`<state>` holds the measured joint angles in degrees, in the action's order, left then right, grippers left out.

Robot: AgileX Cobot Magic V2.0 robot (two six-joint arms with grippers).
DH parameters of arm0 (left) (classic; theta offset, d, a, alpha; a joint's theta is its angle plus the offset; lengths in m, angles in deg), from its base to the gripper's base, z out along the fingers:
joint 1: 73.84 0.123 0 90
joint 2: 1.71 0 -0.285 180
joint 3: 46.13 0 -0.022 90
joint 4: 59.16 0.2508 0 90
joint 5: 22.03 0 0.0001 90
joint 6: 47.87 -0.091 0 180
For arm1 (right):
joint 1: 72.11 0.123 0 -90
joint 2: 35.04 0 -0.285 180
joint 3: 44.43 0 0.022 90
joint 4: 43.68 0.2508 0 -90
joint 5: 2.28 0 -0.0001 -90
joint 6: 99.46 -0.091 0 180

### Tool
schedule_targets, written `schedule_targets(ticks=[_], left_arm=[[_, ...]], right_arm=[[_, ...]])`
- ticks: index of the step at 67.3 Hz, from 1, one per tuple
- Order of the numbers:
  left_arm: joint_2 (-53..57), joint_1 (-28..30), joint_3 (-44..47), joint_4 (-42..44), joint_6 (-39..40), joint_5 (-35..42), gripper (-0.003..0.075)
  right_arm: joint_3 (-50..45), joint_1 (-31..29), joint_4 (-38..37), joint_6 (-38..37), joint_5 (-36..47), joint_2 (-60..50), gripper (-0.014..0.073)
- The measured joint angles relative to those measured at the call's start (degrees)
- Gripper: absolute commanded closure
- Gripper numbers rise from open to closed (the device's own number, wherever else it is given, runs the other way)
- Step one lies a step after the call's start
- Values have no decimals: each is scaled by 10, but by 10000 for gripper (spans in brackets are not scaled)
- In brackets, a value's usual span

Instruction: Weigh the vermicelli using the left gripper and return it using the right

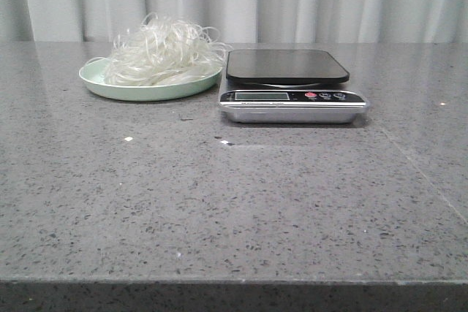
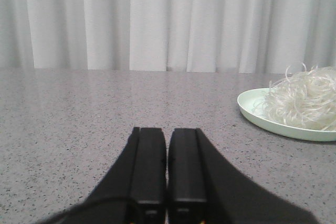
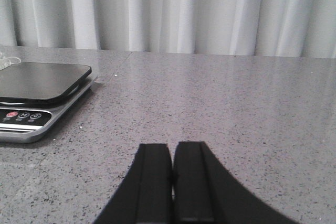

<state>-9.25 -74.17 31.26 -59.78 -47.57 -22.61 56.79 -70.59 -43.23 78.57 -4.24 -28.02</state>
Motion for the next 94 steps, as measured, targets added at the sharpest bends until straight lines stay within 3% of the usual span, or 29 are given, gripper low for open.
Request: schedule_targets(ticks=[51, 70, 83, 94], left_arm=[[0, 0, 0, 0, 0, 6, 594], [0, 0, -13, -1, 12, 159, 594], [-39, 0, -118, 6, 15, 57, 594], [-147, 0, -206, 6, 15, -12, 594]], right_arm=[[0, 0, 0, 0, 0, 0, 427], [0, 0, 0, 0, 0, 0, 427], [0, 0, 0, 0, 0, 0, 427], [0, 0, 0, 0, 0, 0, 427]])
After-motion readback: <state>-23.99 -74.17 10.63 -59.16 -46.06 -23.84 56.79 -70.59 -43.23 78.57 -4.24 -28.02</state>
